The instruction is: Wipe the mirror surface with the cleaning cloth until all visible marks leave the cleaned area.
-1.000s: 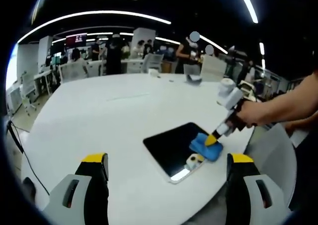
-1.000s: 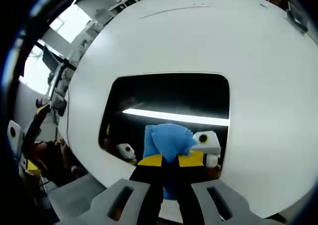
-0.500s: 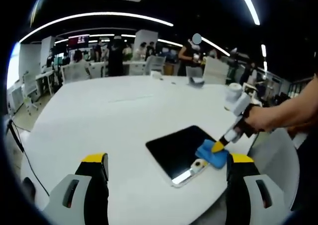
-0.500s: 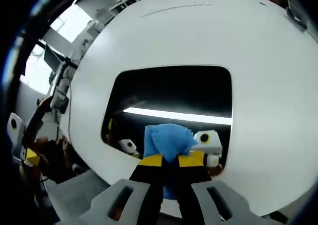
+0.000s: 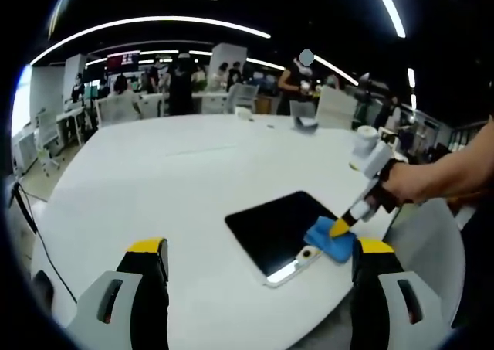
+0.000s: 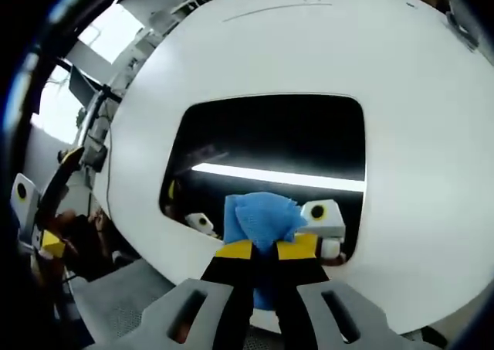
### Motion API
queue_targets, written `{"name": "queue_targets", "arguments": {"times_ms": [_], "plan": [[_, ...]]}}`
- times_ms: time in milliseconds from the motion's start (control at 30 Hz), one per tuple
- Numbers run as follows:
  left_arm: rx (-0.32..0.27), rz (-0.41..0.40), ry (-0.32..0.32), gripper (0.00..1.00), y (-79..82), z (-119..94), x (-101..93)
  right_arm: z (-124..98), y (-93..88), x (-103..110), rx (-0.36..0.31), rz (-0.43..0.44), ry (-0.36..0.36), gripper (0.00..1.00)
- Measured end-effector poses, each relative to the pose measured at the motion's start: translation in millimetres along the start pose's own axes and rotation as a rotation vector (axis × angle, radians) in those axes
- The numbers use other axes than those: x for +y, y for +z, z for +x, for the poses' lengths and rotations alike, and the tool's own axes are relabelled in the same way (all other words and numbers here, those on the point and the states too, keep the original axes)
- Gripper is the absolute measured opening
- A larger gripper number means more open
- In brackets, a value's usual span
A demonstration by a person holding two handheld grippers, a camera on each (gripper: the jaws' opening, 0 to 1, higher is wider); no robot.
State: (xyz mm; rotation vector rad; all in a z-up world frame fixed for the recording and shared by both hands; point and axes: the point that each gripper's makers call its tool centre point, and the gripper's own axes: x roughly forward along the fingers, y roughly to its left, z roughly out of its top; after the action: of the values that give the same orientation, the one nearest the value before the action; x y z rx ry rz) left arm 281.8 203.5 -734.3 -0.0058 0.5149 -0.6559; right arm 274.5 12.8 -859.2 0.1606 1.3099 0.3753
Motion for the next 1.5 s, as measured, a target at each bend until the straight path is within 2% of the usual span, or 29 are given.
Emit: {"name": "queue_targets", "arguments": {"times_ms": [400, 1167, 1500], "plan": [[0.005, 0.002, 0.005, 1.00, 0.0, -0.2, -1.9, -2.7, -1.5, -1.1, 0.005, -0.007, 0.012, 0.04], [0.007, 0.015, -0.001, 1.00, 3.0, 4.2, -10.3, -12.9, -4.8, -29.1, 0.009, 0.003, -0.006, 0.04], [0.006, 0.027, 0.004, 1.00, 3.4, 5.3, -10.0, -14.6, -5.1, -34.6, 0.003, 0.012, -0.013, 0.04]]}}
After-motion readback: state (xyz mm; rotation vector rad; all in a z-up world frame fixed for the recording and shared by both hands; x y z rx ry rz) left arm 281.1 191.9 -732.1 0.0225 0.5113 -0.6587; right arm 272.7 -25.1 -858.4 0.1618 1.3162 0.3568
